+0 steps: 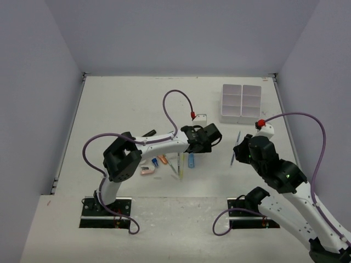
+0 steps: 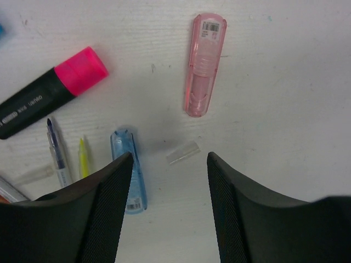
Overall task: Sort the stationery into containers
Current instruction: Move the pen cap to the center of the board.
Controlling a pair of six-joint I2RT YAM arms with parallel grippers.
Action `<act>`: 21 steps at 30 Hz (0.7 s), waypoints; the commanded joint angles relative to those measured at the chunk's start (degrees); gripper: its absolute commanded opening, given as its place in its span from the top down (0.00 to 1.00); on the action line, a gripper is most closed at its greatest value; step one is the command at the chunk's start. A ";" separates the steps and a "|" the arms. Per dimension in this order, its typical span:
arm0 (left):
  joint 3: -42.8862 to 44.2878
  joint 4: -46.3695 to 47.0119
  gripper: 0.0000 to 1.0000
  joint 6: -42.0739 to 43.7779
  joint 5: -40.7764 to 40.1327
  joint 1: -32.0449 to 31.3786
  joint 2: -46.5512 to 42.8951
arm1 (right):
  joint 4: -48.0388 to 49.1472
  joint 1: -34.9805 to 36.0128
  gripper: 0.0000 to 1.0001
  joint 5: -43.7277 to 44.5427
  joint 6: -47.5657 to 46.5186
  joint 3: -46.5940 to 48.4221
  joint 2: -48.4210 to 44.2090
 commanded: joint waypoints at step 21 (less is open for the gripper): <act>11.03 -15.02 0.42 -28.56 -2.44 -5.25 8.66 | 1.62 -0.17 1.00 2.42 0.71 0.19 0.25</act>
